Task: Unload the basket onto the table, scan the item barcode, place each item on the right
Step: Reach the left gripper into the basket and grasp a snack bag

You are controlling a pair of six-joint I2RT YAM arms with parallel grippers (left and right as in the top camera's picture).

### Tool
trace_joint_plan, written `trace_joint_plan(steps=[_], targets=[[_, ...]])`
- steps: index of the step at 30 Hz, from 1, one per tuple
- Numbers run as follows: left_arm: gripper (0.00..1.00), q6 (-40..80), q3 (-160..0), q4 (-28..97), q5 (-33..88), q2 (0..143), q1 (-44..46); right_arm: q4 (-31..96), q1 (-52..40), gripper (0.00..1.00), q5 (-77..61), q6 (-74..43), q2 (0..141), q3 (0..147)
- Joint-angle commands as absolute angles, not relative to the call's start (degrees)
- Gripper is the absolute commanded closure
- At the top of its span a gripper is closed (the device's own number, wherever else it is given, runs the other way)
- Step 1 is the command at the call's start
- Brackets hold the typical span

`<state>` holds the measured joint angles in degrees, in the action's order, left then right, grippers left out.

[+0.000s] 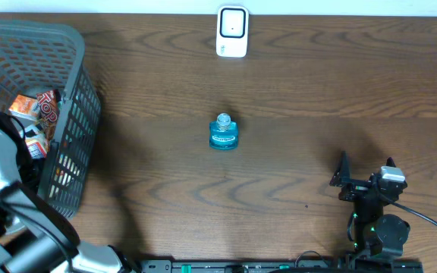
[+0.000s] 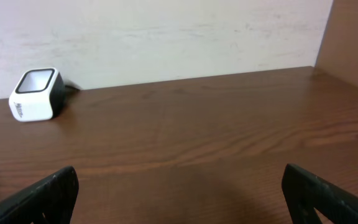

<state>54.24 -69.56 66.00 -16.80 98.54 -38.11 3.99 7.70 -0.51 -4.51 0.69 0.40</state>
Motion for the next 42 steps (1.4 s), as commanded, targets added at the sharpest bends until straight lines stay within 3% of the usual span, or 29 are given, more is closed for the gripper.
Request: trace_joint_plan(steps=[1, 4, 5, 13, 20, 32, 33, 36, 37, 39, 42], targets=[[0.02, 55.2, -68.4, 66.5, -16.9, 102.7, -38.3, 4.1, 8.0, 0.01, -1.0, -4.6, 0.4, 0.3], [0.03, 55.2, -68.4, 66.5, -16.9, 105.3, -38.3, 4.1, 8.0, 0.01, -1.0, -4.6, 0.4, 0.3], [0.10, 55.2, -68.4, 66.7, -16.9, 105.8, -38.3, 4.1, 8.0, 0.01, -1.0, -4.6, 0.4, 0.3], [0.92, 54.0, -69.3, 67.0, -17.0, 104.9, -38.3, 4.1, 8.0, 0.01, -1.0, -4.6, 0.4, 0.3], [0.93, 52.1, -76.1, 69.8, -17.0, 97.6, -38.3, 4.1, 8.0, 0.01, -1.0, -4.6, 0.4, 0.3], [0.92, 52.1, -80.6, 67.0, -17.0, 76.2, -38.3, 4.1, 8.0, 0.01, -1.0, -4.6, 0.4, 0.3], [0.87, 52.1, -80.6, 66.3, -17.0, 74.7, -38.3, 4.1, 8.0, 0.01, -1.0, -4.6, 0.4, 0.3], [0.28, 49.6, -80.6, 64.2, -17.0, 73.1, -38.3, 4.1, 8.0, 0.01, -1.0, -4.6, 0.4, 0.3], [0.12, 46.3, -80.4, 63.0, -17.0, 73.4, -38.3, 4.1, 8.0, 0.01, -1.0, -4.6, 0.4, 0.3], [0.00, 39.6, -79.4, 60.4, -17.0, 74.5, -38.3, 4.1, 8.0, 0.01, -1.0, -4.6, 0.4, 0.3], [0.02, 31.1, -76.1, 56.2, -16.6, 79.2, -38.3, 4.1, 8.0, 0.01, -1.0, -4.6, 0.4, 0.3]])
